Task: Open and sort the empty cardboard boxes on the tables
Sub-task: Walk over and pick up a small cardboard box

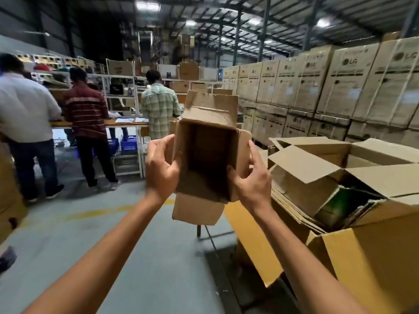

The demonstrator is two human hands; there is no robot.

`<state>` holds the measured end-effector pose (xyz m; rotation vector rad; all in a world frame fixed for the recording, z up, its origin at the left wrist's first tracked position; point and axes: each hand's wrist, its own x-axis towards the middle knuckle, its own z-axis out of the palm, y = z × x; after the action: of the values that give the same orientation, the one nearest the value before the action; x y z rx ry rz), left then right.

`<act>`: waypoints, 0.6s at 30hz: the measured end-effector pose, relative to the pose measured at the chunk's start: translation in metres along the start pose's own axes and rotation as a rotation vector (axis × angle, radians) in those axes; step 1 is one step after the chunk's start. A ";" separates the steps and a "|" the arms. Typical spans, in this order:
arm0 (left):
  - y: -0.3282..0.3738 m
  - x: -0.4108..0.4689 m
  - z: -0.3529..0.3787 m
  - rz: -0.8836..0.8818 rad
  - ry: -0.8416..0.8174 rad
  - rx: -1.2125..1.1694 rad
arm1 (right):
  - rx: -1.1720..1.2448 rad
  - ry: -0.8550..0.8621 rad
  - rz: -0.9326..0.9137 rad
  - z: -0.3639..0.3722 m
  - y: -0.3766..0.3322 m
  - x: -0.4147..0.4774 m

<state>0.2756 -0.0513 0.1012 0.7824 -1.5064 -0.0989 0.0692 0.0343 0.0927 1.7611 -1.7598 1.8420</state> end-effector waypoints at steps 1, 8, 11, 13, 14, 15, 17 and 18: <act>-0.004 0.019 0.013 0.033 -0.011 -0.036 | -0.019 0.045 -0.014 0.002 0.001 0.016; -0.008 0.116 0.119 0.195 -0.086 -0.256 | -0.111 0.309 -0.043 -0.008 0.024 0.095; 0.001 0.142 0.173 0.274 -0.093 -0.304 | -0.176 0.398 -0.035 -0.026 0.038 0.123; 0.011 0.153 0.213 0.298 -0.094 -0.352 | -0.218 0.460 -0.062 -0.043 0.049 0.140; 0.018 0.157 0.232 0.305 -0.090 -0.381 | -0.231 0.486 -0.070 -0.052 0.054 0.149; 0.024 0.159 0.253 0.308 -0.092 -0.418 | -0.244 0.509 -0.073 -0.062 0.061 0.158; 0.039 0.158 0.291 0.321 -0.125 -0.501 | -0.279 0.572 -0.064 -0.082 0.074 0.173; 0.046 0.158 0.310 0.335 -0.152 -0.539 | -0.301 0.606 -0.056 -0.092 0.079 0.180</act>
<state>-0.0072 -0.2212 0.2201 0.0902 -1.6314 -0.3037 -0.1075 -0.0404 0.1939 0.9912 -1.6039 1.7217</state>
